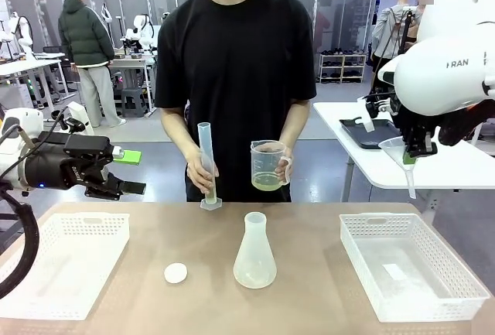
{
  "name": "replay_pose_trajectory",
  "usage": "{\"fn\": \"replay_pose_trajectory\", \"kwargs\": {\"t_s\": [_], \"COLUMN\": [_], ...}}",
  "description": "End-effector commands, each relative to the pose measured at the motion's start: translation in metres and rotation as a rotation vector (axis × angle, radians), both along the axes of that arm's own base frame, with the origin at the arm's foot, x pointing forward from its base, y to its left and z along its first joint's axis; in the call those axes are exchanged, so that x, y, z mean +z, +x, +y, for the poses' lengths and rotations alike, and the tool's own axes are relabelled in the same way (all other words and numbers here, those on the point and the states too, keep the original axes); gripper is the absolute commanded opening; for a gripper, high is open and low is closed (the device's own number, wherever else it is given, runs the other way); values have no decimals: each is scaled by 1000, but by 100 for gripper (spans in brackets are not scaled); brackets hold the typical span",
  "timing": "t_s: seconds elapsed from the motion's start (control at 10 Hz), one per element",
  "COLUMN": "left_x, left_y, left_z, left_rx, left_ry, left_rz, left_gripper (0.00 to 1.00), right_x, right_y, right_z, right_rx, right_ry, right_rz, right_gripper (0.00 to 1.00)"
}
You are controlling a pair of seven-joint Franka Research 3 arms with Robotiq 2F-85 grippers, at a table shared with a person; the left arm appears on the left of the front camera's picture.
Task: Prepare the solutions needed for the experiment.
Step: Pick up the Plastic Funnel and insert it into the Big flask.
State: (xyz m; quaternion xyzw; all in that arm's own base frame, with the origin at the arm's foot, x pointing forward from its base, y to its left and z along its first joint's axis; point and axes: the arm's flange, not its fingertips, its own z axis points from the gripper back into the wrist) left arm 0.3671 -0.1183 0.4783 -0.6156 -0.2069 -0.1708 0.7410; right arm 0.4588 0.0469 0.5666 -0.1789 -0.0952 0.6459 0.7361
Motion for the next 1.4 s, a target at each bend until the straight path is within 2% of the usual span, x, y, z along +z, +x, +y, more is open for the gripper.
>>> {"fn": "replay_pose_trajectory", "kwargs": {"t_s": [0.0,0.2,0.5,0.9,1.3], "left_x": [2,2,2,2,2], "left_y": [0,0,0,0,0], "left_z": [-2,-2,-2,-2,-2], "left_rx": [2,2,2,2,2], "left_ry": [-27,-27,-27,-27,-27], "left_rz": [6,6,6,6,6], "left_gripper": [100,100,100,100,100], "right_x": [5,13,17,22,19], "right_y": [1,-7,-29,-72,-95], "right_z": [24,75,149,198,211], "right_rx": [128,295,609,950,1042], "right_ry": [-30,-35,-48,32,152], "right_rz": [-64,-122,-202,-278,-211], "right_gripper": [7,7,7,7,7]}}
